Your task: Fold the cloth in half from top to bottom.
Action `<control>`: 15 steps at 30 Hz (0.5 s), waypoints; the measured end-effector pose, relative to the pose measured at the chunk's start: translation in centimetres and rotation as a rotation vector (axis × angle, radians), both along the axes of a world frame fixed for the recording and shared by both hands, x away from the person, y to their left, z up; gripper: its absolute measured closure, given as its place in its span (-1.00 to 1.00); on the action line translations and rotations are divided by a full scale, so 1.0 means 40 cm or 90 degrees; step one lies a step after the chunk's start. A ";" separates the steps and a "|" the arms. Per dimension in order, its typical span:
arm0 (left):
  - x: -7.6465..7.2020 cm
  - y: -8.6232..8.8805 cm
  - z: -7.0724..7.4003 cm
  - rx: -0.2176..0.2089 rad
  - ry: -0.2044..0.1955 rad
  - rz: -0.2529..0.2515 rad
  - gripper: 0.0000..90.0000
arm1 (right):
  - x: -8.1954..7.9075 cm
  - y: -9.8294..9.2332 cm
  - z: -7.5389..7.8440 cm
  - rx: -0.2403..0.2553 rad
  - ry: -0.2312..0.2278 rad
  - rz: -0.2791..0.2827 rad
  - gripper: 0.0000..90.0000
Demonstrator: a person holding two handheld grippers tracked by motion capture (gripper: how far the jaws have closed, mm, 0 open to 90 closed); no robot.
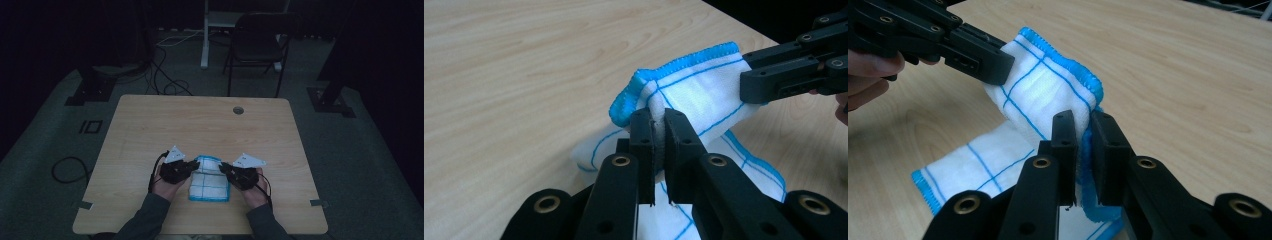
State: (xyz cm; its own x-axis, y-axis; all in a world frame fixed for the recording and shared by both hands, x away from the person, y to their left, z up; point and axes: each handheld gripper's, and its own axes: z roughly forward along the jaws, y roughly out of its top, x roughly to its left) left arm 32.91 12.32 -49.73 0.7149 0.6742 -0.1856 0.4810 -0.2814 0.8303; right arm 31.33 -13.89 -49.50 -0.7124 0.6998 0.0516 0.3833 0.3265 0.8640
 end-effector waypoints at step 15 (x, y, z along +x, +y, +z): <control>-0.021 0.022 -0.006 -0.025 0.003 0.028 0.70 | -0.030 -0.002 -0.041 0.007 0.015 0.003 0.82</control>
